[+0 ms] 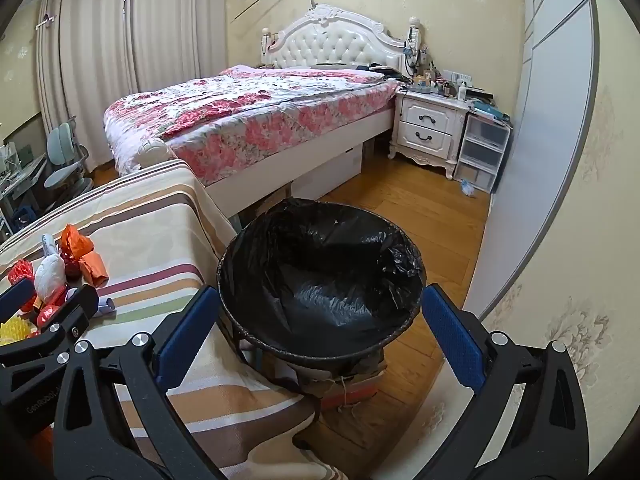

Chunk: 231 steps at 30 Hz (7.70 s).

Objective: Collect trash

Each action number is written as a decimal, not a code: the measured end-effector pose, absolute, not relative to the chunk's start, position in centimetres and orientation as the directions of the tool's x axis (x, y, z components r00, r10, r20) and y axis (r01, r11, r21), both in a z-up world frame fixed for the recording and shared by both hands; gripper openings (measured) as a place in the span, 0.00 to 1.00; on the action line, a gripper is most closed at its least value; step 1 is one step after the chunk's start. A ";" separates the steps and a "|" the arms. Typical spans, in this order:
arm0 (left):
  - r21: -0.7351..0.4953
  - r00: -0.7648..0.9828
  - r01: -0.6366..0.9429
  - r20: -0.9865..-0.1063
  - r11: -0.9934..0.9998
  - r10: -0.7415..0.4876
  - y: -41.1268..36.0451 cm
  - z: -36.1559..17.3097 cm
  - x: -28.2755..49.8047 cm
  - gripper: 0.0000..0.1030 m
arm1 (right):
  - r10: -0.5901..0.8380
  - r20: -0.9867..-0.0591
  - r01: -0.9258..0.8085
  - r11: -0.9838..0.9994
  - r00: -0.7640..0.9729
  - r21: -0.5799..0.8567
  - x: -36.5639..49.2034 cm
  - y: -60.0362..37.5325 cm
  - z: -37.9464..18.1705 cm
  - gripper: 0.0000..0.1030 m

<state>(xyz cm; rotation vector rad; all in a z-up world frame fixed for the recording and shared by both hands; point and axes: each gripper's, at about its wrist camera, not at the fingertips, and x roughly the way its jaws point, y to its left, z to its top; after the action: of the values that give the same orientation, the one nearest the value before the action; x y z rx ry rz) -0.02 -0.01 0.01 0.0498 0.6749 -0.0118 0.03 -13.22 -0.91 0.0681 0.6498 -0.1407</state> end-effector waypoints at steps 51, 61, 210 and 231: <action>0.020 0.772 0.016 -0.636 1.000 0.000 0.7 -0.3 -0.3 0.94 | -0.122 -0.613 0.161 0.987 0.781 0.008 -0.2 -13.8 -1.4 0.96; 0.021 0.771 0.017 -0.636 1.000 0.000 0.7 -0.3 -0.3 0.94 | -0.124 -0.616 0.163 0.987 0.778 0.006 -0.1 -14.0 -2.1 0.96; -0.047 0.698 -0.213 -0.706 0.976 0.118 21.7 -1.9 -8.2 0.44 | 0.336 -0.699 -0.402 0.913 0.632 0.075 -3.0 7.1 -2.0 0.38; -0.045 0.785 0.067 -0.614 0.997 -0.081 8.4 2.0 -1.2 0.44 | 0.086 -0.665 -0.086 0.996 0.742 0.033 3.7 -8.6 -0.8 0.38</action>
<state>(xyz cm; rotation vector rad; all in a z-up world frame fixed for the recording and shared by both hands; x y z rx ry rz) -1.24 8.43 1.96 -0.0214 0.6637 -0.0801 3.72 -8.62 -0.84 -0.0003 0.7292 0.0947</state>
